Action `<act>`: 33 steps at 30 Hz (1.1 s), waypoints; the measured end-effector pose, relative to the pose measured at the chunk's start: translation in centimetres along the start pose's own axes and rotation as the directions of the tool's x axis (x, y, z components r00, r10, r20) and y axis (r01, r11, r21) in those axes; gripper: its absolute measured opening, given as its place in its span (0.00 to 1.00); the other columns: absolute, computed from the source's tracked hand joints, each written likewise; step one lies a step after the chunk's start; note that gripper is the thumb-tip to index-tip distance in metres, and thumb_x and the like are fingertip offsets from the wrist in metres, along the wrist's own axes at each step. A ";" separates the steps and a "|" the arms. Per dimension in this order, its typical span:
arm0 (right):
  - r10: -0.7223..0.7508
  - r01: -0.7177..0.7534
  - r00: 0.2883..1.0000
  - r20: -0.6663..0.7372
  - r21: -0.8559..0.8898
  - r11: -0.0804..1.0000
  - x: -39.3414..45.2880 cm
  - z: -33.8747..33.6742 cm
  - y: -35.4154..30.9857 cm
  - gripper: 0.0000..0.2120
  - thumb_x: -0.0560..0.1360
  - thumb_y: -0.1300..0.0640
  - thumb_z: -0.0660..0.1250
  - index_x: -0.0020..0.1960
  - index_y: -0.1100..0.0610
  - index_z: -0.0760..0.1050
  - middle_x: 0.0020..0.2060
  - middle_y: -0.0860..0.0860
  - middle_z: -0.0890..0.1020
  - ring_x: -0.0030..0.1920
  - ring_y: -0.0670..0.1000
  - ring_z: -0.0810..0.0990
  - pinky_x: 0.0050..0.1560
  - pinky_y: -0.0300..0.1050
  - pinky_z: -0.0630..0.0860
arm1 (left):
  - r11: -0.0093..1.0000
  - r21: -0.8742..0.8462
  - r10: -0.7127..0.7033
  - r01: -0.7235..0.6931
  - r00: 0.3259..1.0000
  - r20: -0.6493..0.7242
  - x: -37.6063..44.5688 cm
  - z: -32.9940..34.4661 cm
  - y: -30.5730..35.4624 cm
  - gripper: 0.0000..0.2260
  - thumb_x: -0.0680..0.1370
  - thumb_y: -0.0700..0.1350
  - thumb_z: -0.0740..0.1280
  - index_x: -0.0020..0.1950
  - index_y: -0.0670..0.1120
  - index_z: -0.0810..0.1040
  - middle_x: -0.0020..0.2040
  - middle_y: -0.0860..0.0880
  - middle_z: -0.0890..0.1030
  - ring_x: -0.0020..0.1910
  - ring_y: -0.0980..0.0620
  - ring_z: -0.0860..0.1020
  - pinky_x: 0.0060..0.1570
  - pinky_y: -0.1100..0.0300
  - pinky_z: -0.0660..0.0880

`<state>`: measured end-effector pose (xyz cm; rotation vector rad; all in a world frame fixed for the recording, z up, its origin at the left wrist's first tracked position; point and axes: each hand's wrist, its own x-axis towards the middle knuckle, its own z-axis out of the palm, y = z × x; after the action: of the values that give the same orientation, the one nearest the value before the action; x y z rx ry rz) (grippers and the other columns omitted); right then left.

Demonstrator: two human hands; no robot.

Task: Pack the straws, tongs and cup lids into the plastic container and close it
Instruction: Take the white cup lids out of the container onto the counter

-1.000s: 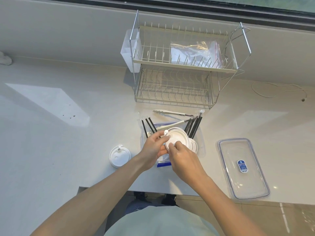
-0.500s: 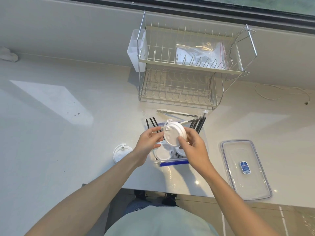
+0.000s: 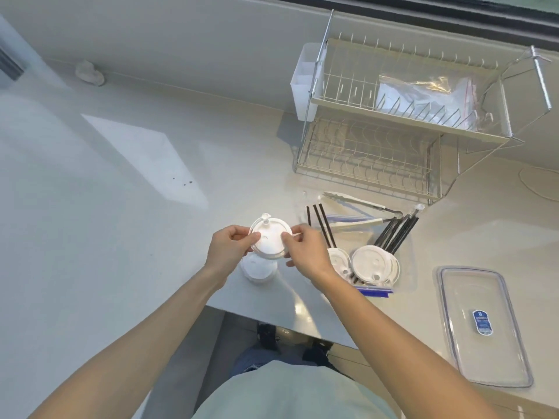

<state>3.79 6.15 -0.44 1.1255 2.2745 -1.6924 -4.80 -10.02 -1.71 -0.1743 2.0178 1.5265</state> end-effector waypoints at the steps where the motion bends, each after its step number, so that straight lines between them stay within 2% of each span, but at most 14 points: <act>1: 0.006 -0.005 1.000 0.018 -0.062 0.998 0.1 1.2 0.5 0.15 0.74 0.46 0.65 0.55 0.54 0.76 0.44 0.53 0.85 0.44 0.56 0.85 0.44 0.60 0.85 | 1.000 0.027 -0.015 0.015 1.000 -0.017 -0.1 -0.6 -0.9 0.07 0.75 0.44 0.77 0.50 0.43 0.84 0.43 0.47 0.86 0.39 0.51 0.82 0.43 0.58 0.79; 3: 0.037 -0.027 0.998 0.050 -0.193 0.981 -0.1 3.1 1.4 0.16 0.75 0.45 0.62 0.57 0.53 0.75 0.48 0.52 0.84 0.47 0.57 0.84 0.49 0.59 0.83 | 0.995 0.087 -0.043 0.047 0.998 -0.041 -0.2 -1.3 -2.8 0.08 0.75 0.44 0.76 0.52 0.43 0.84 0.46 0.46 0.86 0.44 0.48 0.84 0.41 0.62 0.77; 6: 0.034 -0.014 0.998 0.045 -0.391 0.920 -0.3 5.1 3.0 0.14 0.81 0.51 0.60 0.60 0.58 0.75 0.52 0.55 0.82 0.50 0.59 0.82 0.50 0.52 0.79 | 0.983 0.173 -0.043 0.054 0.997 -0.066 -0.3 -1.7 -5.4 0.09 0.75 0.46 0.75 0.53 0.45 0.84 0.48 0.49 0.85 0.49 0.47 0.84 0.47 0.58 0.79; 8: 0.037 -0.023 0.999 0.021 -0.444 0.896 -0.3 6.0 3.9 0.13 0.81 0.53 0.60 0.60 0.60 0.75 0.53 0.56 0.82 0.51 0.59 0.81 0.49 0.51 0.77 | 0.976 0.215 -0.023 0.037 0.997 -0.070 -0.3 -1.7 -6.4 0.08 0.76 0.47 0.75 0.53 0.46 0.84 0.48 0.50 0.85 0.50 0.49 0.83 0.48 0.60 0.77; 10: 0.062 -0.054 0.998 0.002 -0.454 0.890 -0.4 6.7 4.4 0.12 0.81 0.55 0.61 0.59 0.60 0.76 0.52 0.56 0.81 0.49 0.58 0.81 0.48 0.51 0.79 | 0.969 0.244 -0.023 0.037 0.998 -0.062 -0.2 -1.6 -6.7 0.08 0.76 0.46 0.74 0.54 0.46 0.84 0.49 0.51 0.84 0.50 0.51 0.82 0.44 0.64 0.74; 13: 0.080 -0.081 0.997 -0.022 -0.465 0.881 -0.5 7.3 4.8 0.11 0.81 0.55 0.61 0.58 0.59 0.76 0.51 0.56 0.81 0.48 0.56 0.81 0.49 0.54 0.81 | 0.963 0.265 -0.038 0.046 0.999 -0.035 0.4 -1.3 -7.0 0.10 0.77 0.46 0.73 0.57 0.46 0.83 0.52 0.51 0.84 0.52 0.50 0.82 0.45 0.64 0.74; 17: 0.016 -0.032 0.999 -0.036 -0.502 0.864 -0.4 7.5 4.9 0.11 0.82 0.55 0.58 0.55 0.60 0.75 0.51 0.56 0.80 0.48 0.58 0.80 0.47 0.51 0.77 | 0.949 0.314 -0.019 0.028 0.999 -0.031 1.1 -1.1 -7.3 0.11 0.78 0.47 0.72 0.59 0.46 0.82 0.54 0.50 0.83 0.52 0.51 0.82 0.44 0.66 0.73; 20: 0.001 -0.027 0.999 -0.051 -0.505 0.863 -0.1 7.5 5.2 0.11 0.83 0.55 0.58 0.55 0.60 0.76 0.51 0.57 0.80 0.48 0.57 0.80 0.46 0.51 0.77 | 0.932 0.360 -0.024 0.032 0.999 -0.027 1.5 -1.0 -7.7 0.13 0.78 0.49 0.72 0.59 0.45 0.82 0.56 0.50 0.82 0.54 0.50 0.81 0.48 0.63 0.74; 23: 0.008 -0.036 0.998 -0.056 -0.515 0.857 0.4 7.7 5.5 0.12 0.83 0.55 0.58 0.56 0.60 0.76 0.52 0.57 0.81 0.48 0.58 0.80 0.44 0.48 0.72 | 0.933 0.357 -0.029 0.034 0.999 -0.021 1.8 -1.0 -7.9 0.13 0.78 0.49 0.72 0.59 0.45 0.82 0.56 0.49 0.83 0.55 0.50 0.81 0.52 0.60 0.75; 29: 0.017 -0.055 0.996 -0.087 -0.459 0.886 0.8 8.1 5.2 0.12 0.84 0.55 0.57 0.60 0.60 0.74 0.52 0.58 0.81 0.49 0.59 0.81 0.46 0.51 0.76 | 0.934 0.356 -0.009 0.016 1.000 -0.022 1.9 -0.6 -7.5 0.13 0.79 0.50 0.70 0.61 0.47 0.81 0.54 0.50 0.83 0.51 0.53 0.79 0.42 0.68 0.71; 33: -0.009 -0.032 0.996 -0.089 -0.443 0.896 0.8 7.9 4.9 0.12 0.84 0.54 0.56 0.57 0.60 0.73 0.52 0.57 0.80 0.48 0.61 0.80 0.49 0.56 0.78 | 0.939 0.344 0.009 0.009 0.999 -0.051 2.0 -0.5 -7.2 0.13 0.80 0.53 0.68 0.62 0.49 0.80 0.54 0.51 0.82 0.50 0.55 0.80 0.42 0.68 0.71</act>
<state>3.40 0.31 -7.73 1.1157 2.5170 -1.0428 -3.39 -12.34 -8.69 -0.0730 2.2883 1.1527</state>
